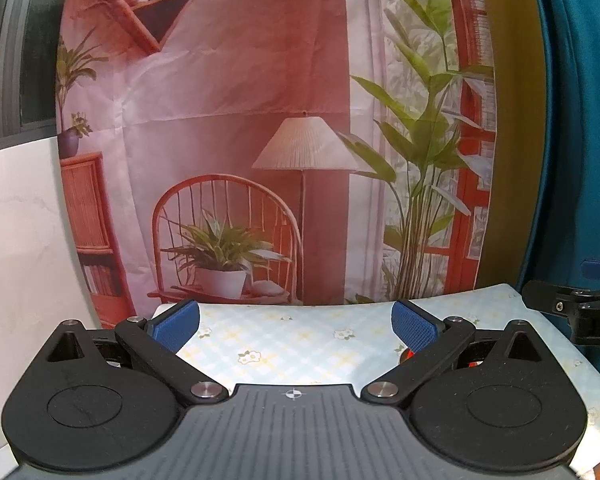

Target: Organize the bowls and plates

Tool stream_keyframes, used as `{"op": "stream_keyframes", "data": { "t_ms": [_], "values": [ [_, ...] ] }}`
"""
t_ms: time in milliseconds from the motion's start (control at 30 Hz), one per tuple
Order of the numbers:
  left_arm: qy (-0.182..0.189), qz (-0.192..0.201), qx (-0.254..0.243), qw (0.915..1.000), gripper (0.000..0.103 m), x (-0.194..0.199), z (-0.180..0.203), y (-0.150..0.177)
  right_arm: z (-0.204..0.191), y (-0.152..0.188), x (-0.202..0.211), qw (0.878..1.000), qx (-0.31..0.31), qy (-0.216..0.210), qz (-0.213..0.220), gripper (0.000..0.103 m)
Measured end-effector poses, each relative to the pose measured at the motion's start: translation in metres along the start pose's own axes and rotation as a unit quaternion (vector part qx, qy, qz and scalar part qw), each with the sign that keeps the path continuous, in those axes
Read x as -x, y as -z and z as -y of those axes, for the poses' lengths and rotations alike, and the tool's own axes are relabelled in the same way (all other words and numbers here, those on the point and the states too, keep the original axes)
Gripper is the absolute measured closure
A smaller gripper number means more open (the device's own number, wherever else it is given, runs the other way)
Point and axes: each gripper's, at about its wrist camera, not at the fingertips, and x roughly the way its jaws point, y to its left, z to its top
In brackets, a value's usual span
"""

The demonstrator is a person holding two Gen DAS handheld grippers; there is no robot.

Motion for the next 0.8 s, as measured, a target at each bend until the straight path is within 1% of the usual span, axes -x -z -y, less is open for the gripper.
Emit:
{"op": "stream_keyframes", "data": {
  "t_ms": [800],
  "values": [
    [0.001,0.001,-0.012,0.9999,0.000,0.0013,0.0016,0.0009,0.0043,0.0052,0.0013,1.000,-0.009,0.003,-0.002,0.000]
  ]
}}
